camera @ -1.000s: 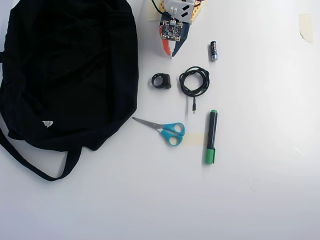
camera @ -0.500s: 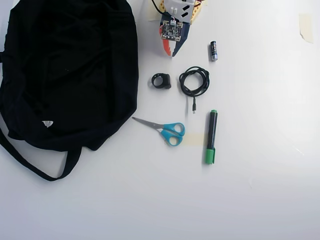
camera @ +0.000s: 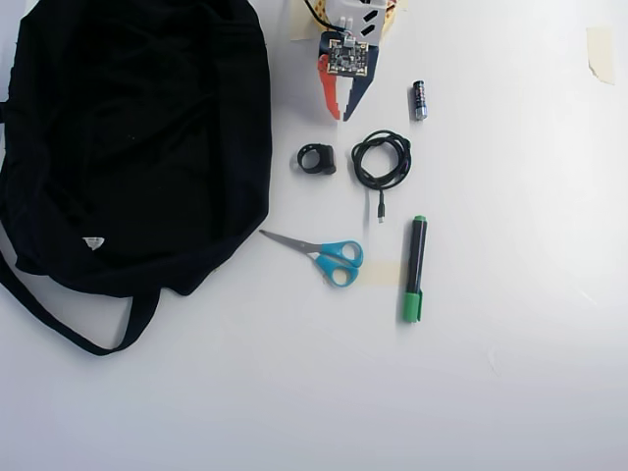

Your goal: Put the cable into the black bag

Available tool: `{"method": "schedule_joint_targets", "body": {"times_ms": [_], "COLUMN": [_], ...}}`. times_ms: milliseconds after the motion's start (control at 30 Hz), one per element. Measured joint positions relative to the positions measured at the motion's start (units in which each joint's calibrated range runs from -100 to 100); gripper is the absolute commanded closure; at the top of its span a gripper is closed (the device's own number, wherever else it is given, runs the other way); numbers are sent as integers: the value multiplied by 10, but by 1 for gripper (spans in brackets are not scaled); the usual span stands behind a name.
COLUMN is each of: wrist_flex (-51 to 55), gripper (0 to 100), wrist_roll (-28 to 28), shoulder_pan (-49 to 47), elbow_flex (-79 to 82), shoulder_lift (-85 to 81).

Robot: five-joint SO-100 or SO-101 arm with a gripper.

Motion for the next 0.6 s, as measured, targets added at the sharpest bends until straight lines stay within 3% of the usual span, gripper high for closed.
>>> {"method": "schedule_joint_targets", "body": {"times_ms": [233, 600], "wrist_flex": [-173, -459], "gripper": [98, 98], "wrist_roll": [-1, -1], "shoulder_pan": [-29, -82], "elbow_flex": [-26, -146], "shoulder_lift": [20, 232]}}
